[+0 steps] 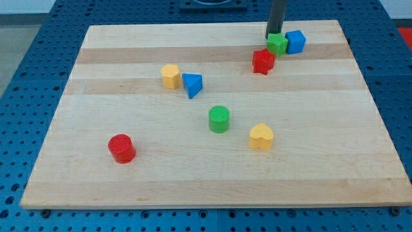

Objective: Slightly adjust the green star along with blue cube

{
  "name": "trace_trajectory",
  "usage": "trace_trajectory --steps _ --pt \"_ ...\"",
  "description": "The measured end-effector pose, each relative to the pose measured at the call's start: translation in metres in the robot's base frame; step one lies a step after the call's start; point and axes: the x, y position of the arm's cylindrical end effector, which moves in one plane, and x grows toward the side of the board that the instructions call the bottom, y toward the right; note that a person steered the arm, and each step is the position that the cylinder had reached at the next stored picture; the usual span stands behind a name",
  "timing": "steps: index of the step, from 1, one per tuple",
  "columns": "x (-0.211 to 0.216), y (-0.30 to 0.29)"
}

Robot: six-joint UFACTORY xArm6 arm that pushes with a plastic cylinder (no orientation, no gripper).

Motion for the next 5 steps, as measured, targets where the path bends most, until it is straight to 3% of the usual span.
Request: trace_trajectory --steps 3,5 --pt "-0.031 0.014" --pt "-0.030 0.077"
